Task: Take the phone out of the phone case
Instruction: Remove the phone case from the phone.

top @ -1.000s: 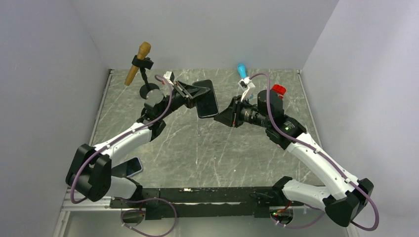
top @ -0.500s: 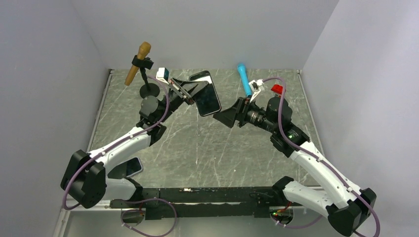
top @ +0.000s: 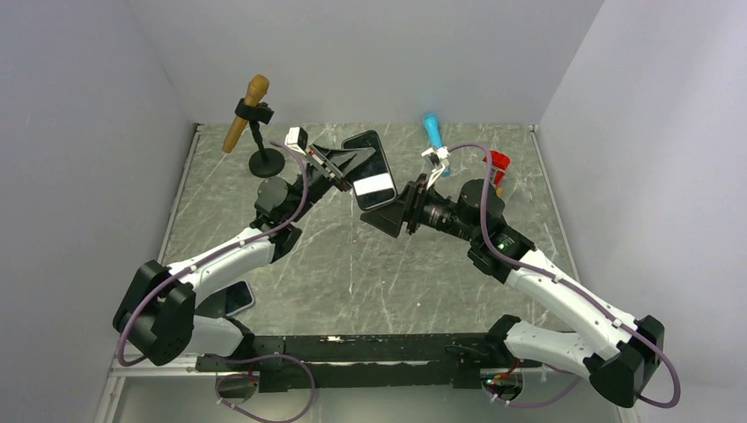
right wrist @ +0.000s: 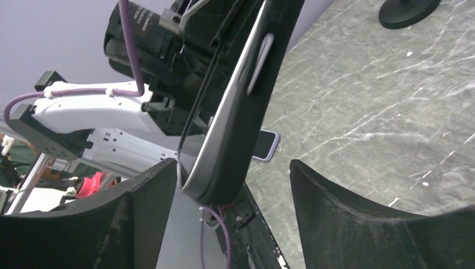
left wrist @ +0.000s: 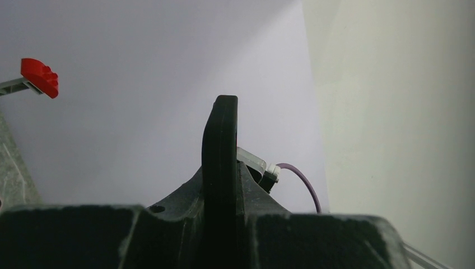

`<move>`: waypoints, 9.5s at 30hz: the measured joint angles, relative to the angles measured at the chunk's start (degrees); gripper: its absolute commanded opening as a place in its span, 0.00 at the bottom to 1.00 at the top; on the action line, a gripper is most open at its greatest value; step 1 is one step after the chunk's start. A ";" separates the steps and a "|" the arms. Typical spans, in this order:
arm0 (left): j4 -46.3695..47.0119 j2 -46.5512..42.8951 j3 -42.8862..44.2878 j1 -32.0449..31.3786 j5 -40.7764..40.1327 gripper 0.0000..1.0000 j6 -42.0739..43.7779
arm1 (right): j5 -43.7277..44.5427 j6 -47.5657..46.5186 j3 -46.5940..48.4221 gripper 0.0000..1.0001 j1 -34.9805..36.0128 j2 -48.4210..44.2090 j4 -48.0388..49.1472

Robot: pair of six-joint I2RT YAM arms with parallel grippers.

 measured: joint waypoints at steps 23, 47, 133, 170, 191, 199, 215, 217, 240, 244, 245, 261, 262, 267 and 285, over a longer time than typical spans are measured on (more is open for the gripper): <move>-2.99 -2.51 -0.61 -0.76 -1.88 0.00 -10.45 | 13.75 -3.78 7.21 0.00 9.29 4.26 -2.91; -30.38 -8.02 4.76 -0.20 2.64 0.00 -17.73 | 25.20 -46.84 2.40 0.36 -0.22 5.49 -8.55; -29.22 -10.91 6.21 6.62 24.85 0.00 0.11 | -12.57 1.88 15.61 0.48 -9.18 -1.49 -22.71; -28.52 -6.10 7.89 7.48 22.99 0.00 5.60 | -16.33 19.91 13.00 0.38 -9.27 1.70 -15.15; -26.75 -6.19 7.72 7.78 22.47 0.00 3.41 | -16.90 20.46 13.03 0.38 -9.73 2.29 -14.86; -25.97 -6.49 7.39 7.78 22.47 0.00 2.82 | -16.92 20.48 13.03 0.38 -9.75 1.97 -14.84; -27.69 -6.51 7.56 6.12 20.20 0.00 6.34 | -20.28 21.55 13.03 0.39 -10.01 5.05 -14.12; -28.59 -6.54 7.80 5.95 19.82 0.00 7.37 | -20.85 21.38 13.03 0.39 -10.01 5.79 -14.21; -32.22 -7.96 6.73 3.56 12.74 0.29 12.26 | -25.64 23.89 12.48 0.00 -10.67 15.06 -5.68; -32.11 -10.36 5.01 3.13 13.57 0.76 11.76 | -25.86 24.28 11.91 0.00 -10.21 15.93 -0.90; -33.44 -11.19 5.01 2.14 15.13 0.81 12.04 | -25.07 24.30 11.58 0.00 -9.92 16.37 0.20; -50.03 -30.67 1.51 5.05 15.67 0.73 29.49 | -25.03 32.98 8.07 0.00 -15.47 16.00 7.45; -49.83 -31.15 1.20 5.05 15.76 0.68 30.08 | -24.90 33.79 8.07 0.00 -15.76 16.04 7.85; -48.46 -29.88 0.52 5.05 16.04 0.53 31.28 | -24.94 36.46 8.20 0.00 -16.00 16.41 10.58; -43.36 -24.65 -1.22 5.07 16.28 0.56 27.96 | -25.40 40.19 8.24 0.00 -16.00 16.65 13.44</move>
